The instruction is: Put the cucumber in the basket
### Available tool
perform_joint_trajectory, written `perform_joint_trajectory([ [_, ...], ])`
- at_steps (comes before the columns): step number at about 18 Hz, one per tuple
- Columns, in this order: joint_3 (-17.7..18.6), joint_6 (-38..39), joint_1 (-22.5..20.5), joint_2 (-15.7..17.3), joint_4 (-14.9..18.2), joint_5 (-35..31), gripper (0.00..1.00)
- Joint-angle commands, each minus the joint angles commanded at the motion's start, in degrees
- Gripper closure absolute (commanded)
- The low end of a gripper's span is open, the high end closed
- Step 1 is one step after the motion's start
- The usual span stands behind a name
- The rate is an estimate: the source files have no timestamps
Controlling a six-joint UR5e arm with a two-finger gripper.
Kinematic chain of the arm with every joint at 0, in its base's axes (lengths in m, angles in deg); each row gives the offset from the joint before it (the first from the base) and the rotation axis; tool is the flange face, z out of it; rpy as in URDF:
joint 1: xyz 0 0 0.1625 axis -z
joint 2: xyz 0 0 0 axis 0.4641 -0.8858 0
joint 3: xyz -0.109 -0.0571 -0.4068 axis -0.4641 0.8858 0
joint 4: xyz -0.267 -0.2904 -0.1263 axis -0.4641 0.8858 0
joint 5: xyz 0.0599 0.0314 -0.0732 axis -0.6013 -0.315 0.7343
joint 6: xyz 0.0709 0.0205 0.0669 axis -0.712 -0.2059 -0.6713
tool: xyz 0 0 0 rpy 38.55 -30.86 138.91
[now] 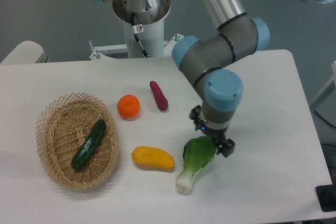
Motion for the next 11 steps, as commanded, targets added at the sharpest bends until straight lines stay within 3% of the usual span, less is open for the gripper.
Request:
perform_joint_trajectory([
  [11,-0.9,-0.2,0.1,-1.8,-1.1,0.7,0.0],
])
